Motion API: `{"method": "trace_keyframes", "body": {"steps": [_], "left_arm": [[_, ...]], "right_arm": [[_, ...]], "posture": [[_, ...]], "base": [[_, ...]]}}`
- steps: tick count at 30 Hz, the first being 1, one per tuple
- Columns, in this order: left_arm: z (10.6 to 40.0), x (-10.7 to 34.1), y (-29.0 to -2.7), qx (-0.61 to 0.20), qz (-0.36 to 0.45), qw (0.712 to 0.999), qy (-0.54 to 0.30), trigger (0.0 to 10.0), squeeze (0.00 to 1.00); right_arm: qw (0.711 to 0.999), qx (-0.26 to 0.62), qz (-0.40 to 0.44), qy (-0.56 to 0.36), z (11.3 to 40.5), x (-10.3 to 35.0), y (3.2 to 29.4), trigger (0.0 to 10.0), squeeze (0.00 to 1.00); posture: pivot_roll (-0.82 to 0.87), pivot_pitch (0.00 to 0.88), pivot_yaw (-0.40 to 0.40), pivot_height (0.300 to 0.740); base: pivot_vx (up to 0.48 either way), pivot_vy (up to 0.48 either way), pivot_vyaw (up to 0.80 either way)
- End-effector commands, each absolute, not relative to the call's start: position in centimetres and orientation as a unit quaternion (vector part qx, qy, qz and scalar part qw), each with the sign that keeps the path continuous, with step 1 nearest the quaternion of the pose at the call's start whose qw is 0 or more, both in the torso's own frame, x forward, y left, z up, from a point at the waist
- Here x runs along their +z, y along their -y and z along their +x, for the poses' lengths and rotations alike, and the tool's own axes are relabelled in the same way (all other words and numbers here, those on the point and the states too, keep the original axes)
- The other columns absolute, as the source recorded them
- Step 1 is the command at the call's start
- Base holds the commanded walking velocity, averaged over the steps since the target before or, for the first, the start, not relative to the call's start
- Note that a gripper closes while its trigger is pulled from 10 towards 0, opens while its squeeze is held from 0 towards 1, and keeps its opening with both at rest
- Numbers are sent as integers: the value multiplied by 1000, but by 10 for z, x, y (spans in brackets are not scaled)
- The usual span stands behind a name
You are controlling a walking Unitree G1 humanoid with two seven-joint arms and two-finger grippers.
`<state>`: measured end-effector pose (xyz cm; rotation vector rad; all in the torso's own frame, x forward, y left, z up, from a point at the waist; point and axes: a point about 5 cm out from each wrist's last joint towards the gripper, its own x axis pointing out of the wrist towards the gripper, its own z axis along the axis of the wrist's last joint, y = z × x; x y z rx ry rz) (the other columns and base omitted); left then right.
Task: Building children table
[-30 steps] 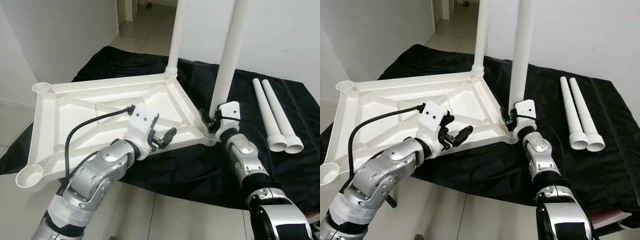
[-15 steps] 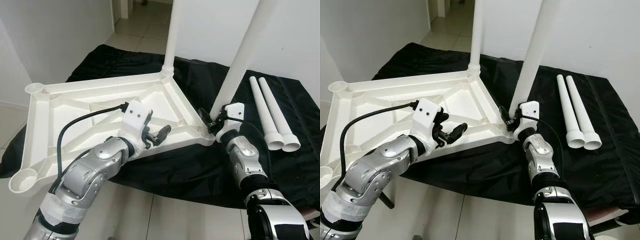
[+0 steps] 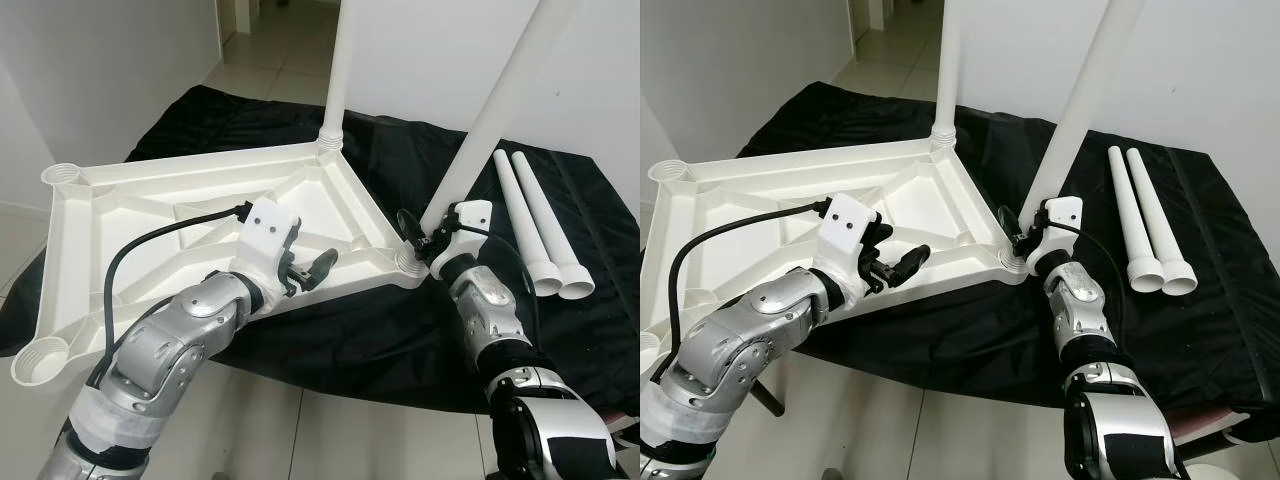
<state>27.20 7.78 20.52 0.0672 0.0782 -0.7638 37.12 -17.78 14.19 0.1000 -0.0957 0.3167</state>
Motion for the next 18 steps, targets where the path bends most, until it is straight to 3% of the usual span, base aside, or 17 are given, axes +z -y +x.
{"method": "trace_keyframes", "body": {"steps": [1, 6, 12, 18], "left_arm": [[266, 206, -76, -416, 31, 908, -41, 10000, 0], [265, 206, -76, -414, 30, 909, -41, 10000, 0], [266, 207, -76, -412, 28, 910, -41, 10000, 0], [266, 207, -77, -410, 27, 911, -41, 10000, 0]], "right_arm": [[982, 153, 77, -83, 353, 85, 173, 10000, 0], [982, 149, 69, -93, 350, 80, 175, 10000, 0], [977, 202, -47, -47, 337, 77, 168, 10000, 0], [978, 205, -15, -44, 331, 72, 170, 10000, 0]], "posture": [[116, 136, -63, 740], [115, 139, -66, 740], [113, 139, -69, 740], [112, 139, -70, 740]], "base": [[0, 0, 0], [0, 0, 0], [0, 0, 0], [0, 0, 0]]}}
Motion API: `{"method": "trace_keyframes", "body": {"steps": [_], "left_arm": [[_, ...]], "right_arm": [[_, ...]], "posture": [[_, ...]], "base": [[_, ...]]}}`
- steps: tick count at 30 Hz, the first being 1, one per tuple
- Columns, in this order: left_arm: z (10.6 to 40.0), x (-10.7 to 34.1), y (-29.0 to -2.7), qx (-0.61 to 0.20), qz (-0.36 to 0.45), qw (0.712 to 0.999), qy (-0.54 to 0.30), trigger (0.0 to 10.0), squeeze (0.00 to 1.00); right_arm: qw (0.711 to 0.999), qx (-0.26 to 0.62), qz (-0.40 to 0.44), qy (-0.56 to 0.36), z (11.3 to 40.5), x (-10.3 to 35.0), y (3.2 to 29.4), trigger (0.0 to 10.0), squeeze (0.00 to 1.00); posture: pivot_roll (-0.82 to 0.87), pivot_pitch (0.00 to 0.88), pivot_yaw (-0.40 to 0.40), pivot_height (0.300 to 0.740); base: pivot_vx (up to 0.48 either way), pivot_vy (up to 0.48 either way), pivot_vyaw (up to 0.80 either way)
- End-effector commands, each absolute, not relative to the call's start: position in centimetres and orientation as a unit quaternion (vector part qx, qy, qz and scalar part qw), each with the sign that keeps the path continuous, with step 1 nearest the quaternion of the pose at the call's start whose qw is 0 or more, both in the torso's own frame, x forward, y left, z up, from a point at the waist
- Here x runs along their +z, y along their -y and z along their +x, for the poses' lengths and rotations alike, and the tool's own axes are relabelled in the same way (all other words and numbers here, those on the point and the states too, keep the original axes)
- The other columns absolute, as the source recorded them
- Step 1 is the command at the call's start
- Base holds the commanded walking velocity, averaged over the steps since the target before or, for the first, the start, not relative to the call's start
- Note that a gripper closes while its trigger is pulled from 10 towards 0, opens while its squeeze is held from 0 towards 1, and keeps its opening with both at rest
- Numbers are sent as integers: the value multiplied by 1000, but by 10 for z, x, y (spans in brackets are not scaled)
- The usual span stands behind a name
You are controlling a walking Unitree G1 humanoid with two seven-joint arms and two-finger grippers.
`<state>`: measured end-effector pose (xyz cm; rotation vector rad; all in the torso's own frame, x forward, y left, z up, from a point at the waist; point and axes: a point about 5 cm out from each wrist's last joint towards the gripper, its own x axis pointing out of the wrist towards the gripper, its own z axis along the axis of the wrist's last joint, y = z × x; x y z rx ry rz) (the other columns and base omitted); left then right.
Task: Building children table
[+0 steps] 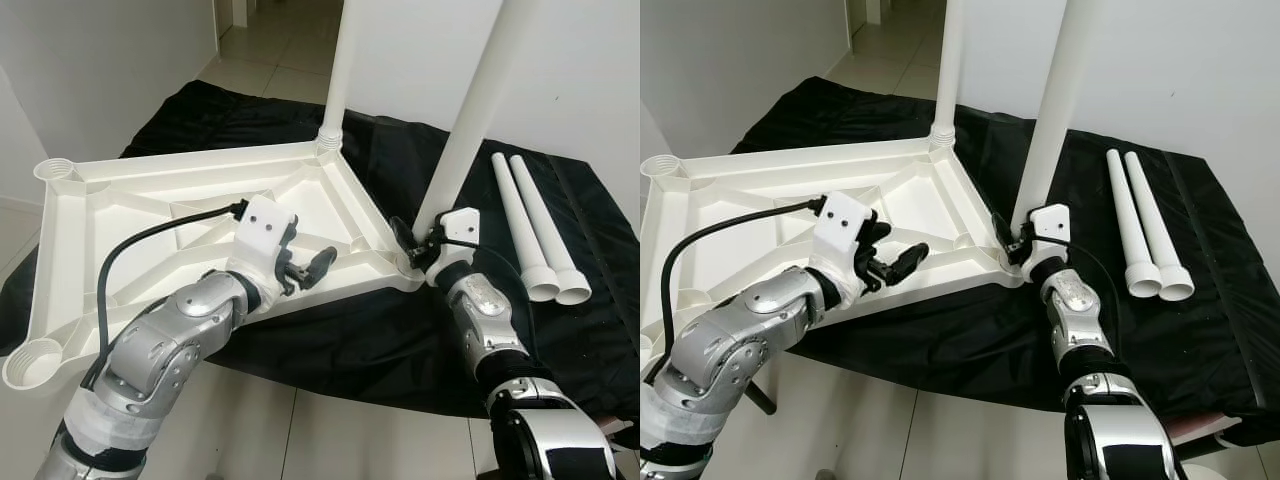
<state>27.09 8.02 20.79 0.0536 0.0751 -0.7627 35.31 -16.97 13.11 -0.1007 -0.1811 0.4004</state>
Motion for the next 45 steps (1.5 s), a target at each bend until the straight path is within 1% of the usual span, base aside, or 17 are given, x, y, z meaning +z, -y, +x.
{"method": "trace_keyframes", "body": {"steps": [1, 5, 10, 12, 17, 22, 26, 33, 36, 37, 38, 40, 41, 43, 44, 45], "left_arm": [[266, 207, -77, -410, 28, 911, -41, 10000, 0], [266, 207, -77, -410, 27, 911, -41, 10000, 0], [267, 208, -77, -411, 28, 910, -40, 10000, 0], [267, 209, -78, -411, 28, 910, -39, 10000, 0], [267, 210, -78, -409, 29, 911, -37, 10000, 0], [267, 210, -80, -405, 29, 913, -37, 10000, 0], [267, 210, -80, -405, 30, 913, -37, 10000, 0], [269, 210, -80, -407, 32, 912, -36, 10000, 0], [268, 210, -79, -407, 32, 912, -36, 10000, 0], [268, 210, -80, -405, 31, 913, -35, 10000, 0], [268, 210, -80, -405, 31, 913, -35, 10000, 0], [268, 210, -81, -400, 29, 915, -35, 10000, 0], [268, 210, -81, -400, 29, 915, -35, 10000, 0], [268, 210, -81, -397, 26, 917, -34, 10000, 0], [268, 210, -81, -397, 25, 917, -33, 10000, 0], [268, 210, -81, -397, 25, 917, -33, 10000, 0]], "right_arm": [[978, 205, -10, -45, 331, 72, 170, 10000, 0], [978, 201, 0, -49, 331, 70, 172, 10000, 0], [981, 177, 53, -54, 336, 74, 176, 10000, 0], [981, 178, 57, -51, 338, 76, 176, 10000, 0], [981, 181, 51, -40, 332, 72, 178, 10000, 0], [979, 188, 60, -52, 323, 60, 175, 10000, 0], [979, 182, 38, -85, 328, 60, 177, 10000, 0], [976, 189, 13, -110, 341, 70, 177, 10000, 0], [978, 179, 17, -109, 342, 70, 175, 10000, 0], [981, 166, 24, -100, 342, 71, 170, 10000, 0], [981, 166, 24, -100, 342, 71, 170, 10000, 0], [986, 135, 42, -84, 341, 70, 157, 10000, 0], [986, 135, 42, -84, 341, 70, 157, 10000, 0], [992, 101, 57, -56, 339, 72, 140, 10000, 0], [993, 85, 69, -50, 338, 73, 134, 10000, 0], [993, 85, 69, -50, 338, 73, 134, 10000, 0]], "posture": [[112, 139, -70, 740], [112, 139, -70, 740], [109, 138, -65, 740], [109, 137, -67, 740], [117, 136, -73, 740], [120, 136, -73, 740], [120, 136, -73, 740], [110, 134, -67, 740], [115, 133, -76, 740], [116, 132, -83, 740], [116, 132, -83, 740], [117, 132, -85, 740], [117, 132, -85, 740], [117, 130, -92, 740], [117, 130, -92, 740], [117, 130, -92, 740]], "base": [[0, 0, 0], [0, 0, 0], [0, 0, 0], [0, 0, 0], [0, 0, 0], [0, 0, 0], [0, 0, 0], [0, 0, 0], [0, 0, 0], [0, 0, 0], [0, 0, 0], [0, 0, 0], [0, 0, 0], [0, 0, 0], [0, 0, 0], [0, 0, 0]]}}
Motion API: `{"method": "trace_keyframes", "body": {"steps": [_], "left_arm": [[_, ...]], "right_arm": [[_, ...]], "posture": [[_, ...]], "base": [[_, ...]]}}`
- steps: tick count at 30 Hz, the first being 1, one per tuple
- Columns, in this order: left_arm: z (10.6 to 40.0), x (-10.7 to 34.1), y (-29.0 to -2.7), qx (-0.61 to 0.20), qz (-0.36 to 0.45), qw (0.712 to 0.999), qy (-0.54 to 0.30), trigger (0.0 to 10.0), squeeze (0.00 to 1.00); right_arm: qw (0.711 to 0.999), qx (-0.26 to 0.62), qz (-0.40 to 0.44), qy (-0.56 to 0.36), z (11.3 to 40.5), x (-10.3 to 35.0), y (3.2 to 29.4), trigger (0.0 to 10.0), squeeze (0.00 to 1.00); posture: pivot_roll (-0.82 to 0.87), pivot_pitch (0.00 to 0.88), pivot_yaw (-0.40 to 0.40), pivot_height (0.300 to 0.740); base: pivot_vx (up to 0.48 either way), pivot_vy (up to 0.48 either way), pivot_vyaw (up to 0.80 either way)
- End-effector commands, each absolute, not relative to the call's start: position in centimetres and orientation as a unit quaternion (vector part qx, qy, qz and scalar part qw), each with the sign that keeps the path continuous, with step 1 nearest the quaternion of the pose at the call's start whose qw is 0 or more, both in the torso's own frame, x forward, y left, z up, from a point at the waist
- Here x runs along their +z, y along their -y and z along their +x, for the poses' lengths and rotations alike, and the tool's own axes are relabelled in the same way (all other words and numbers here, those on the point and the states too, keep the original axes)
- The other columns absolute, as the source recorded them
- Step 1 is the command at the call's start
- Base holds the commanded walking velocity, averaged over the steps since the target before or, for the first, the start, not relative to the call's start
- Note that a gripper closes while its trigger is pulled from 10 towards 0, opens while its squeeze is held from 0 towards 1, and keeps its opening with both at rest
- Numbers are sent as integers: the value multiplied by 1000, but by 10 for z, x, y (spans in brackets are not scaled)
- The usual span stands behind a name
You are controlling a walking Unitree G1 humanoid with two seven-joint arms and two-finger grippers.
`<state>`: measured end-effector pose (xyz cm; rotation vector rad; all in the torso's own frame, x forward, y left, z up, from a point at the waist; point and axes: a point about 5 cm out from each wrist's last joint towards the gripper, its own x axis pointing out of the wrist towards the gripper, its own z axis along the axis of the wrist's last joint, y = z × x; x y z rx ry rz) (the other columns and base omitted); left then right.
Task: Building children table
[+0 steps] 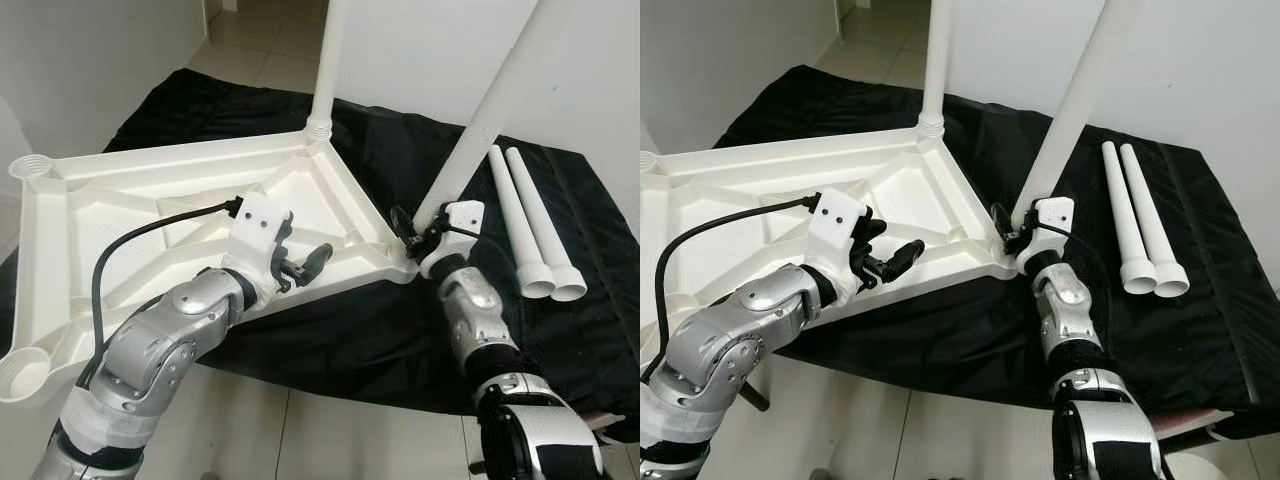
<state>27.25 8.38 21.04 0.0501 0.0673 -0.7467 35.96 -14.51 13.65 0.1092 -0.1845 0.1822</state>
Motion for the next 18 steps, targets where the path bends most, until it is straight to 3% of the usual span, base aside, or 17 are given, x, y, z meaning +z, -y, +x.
{"method": "trace_keyframes", "body": {"steps": [1, 6, 9, 13, 18], "left_arm": [[268, 210, -80, -397, 24, 917, -32, 10000, 0], [268, 209, -79, -396, 22, 917, -32, 10000, 0], [269, 208, -78, -396, 19, 917, -31, 10000, 0], [269, 208, -78, -396, 18, 918, -31, 10000, 0], [268, 206, -75, -402, 16, 915, -31, 10000, 0]], "right_arm": [[994, 65, 70, -44, 338, 74, 129, 10000, 0], [997, 23, 72, -31, 337, 79, 123, 10000, 0], [993, -64, 93, -15, 334, 90, 98, 10000, 0], [995, -48, 88, -17, 333, 91, 85, 10000, 0], [994, -14, 106, 16, 335, 100, 91, 10000, 0]], "posture": [[113, 125, -102, 740], [110, 119, -108, 740], [103, 107, -120, 740], [102, 105, -122, 740], [99, 94, -123, 740]], "base": [[0, 0, 0], [0, 0, 0], [0, 0, 0], [0, 0, 0], [0, 0, 0]]}}
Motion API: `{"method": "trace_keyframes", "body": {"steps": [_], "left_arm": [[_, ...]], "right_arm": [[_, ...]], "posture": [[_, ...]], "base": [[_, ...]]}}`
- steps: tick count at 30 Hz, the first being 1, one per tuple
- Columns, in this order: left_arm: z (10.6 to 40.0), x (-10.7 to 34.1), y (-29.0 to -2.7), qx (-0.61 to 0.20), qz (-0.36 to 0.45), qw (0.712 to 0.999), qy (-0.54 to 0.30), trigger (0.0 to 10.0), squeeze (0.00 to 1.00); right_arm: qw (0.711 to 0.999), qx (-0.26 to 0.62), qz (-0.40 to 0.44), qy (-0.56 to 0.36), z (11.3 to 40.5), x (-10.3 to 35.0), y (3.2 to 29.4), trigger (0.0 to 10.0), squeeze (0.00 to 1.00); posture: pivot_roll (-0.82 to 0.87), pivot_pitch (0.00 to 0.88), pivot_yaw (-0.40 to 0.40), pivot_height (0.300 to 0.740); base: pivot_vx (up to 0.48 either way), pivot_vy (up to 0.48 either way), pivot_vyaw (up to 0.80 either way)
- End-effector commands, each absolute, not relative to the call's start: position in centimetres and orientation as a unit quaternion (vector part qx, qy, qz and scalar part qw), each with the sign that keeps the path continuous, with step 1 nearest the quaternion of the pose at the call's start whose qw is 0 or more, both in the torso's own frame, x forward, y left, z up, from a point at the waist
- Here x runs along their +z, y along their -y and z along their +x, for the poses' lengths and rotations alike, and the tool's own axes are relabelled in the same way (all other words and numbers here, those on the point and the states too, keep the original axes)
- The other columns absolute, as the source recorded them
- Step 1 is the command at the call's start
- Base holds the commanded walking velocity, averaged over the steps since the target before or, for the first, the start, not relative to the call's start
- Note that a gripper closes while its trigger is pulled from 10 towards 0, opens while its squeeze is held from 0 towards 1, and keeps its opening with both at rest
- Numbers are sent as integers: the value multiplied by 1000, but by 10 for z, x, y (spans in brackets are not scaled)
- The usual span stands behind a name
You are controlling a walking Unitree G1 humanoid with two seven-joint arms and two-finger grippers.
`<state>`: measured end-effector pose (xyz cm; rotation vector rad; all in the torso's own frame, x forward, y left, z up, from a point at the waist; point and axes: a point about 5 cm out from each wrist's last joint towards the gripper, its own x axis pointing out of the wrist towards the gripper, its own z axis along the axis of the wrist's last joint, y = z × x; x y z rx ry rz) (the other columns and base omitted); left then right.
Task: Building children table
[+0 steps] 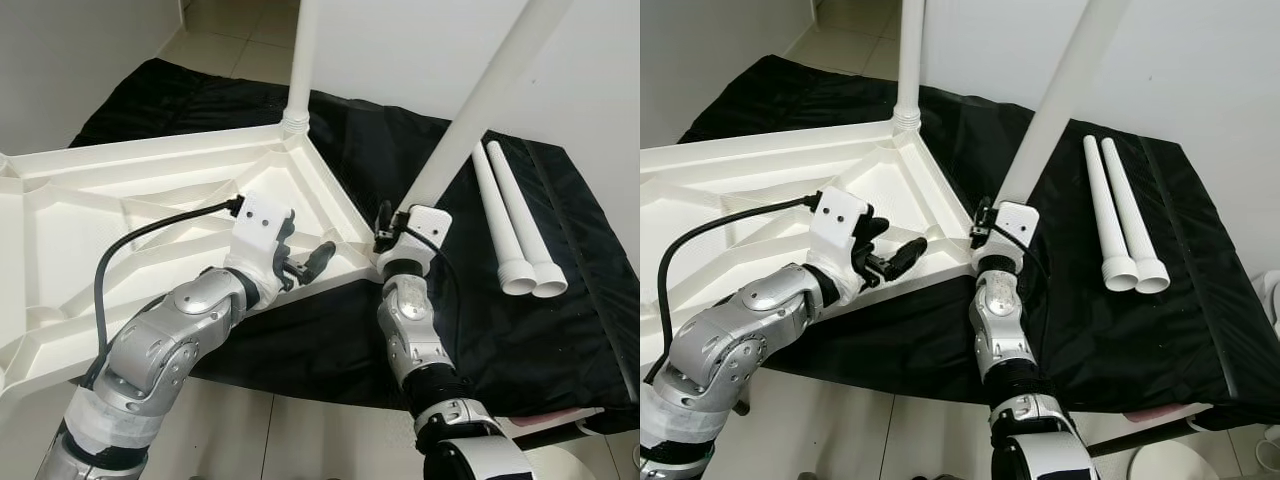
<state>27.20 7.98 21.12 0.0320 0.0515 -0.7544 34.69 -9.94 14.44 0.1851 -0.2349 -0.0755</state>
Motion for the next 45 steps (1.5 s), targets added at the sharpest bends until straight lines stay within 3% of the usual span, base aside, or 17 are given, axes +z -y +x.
{"method": "trace_keyframes", "body": {"steps": [1, 2, 5, 6, 7, 8, 23, 34, 44, 45], "left_arm": [[268, 206, -75, -402, 16, 915, -31, 10000, 0], [268, 206, -73, -404, 15, 914, -32, 10000, 0], [266, 205, -72, -407, 13, 913, -32, 10000, 0], [266, 205, -71, -409, 13, 912, -33, 10000, 0], [266, 205, -71, -409, 13, 912, -33, 10000, 0], [265, 204, -71, -410, 12, 911, -34, 10000, 0], [265, 204, -65, -424, 19, 905, -36, 10000, 0], [260, 199, -52, -447, 26, 893, -41, 10000, 0], [261, 201, -51, -450, 26, 892, -39, 10000, 0], [260, 201, -50, -453, 27, 890, -40, 10000, 0]], "right_arm": [[994, -14, 106, 16, 335, 100, 91, 10000, 0], [994, -3, 105, 42, 335, 106, 97, 10000, 1000], [993, 22, 95, 62, 336, 113, 110, 10000, 1000], [992, 52, 99, 57, 338, 115, 113, 10000, 808], [992, 52, 99, 57, 338, 115, 113, 10000, 808], [991, 79, 90, 55, 341, 117, 120, 10000, 0], [972, 227, -16, 51, 364, 143, 164, 10000, 0], [943, 323, -78, 30, 374, 159, 167, 10000, 0], [937, 334, -100, 25, 379, 166, 168, 10000, 0], [936, 335, -103, 22, 380, 167, 168, 7020, 0]], "posture": [[99, 94, -123, 740], [100, 90, -121, 740], [99, 86, -120, 740], [99, 84, -119, 740], [99, 84, -119, 740], [97, 82, -115, 740], [103, 72, -101, 740], [98, 68, -95, 740], [99, 79, -89, 740], [99, 86, -86, 740]], "base": [[0, 0, 0], [0, 0, 0], [0, 0, 0], [0, 0, 0], [0, 0, 0], [0, 0, 0], [0, 0, 0], [0, 0, 0], [0, 0, 0], [0, 0, 0]]}}
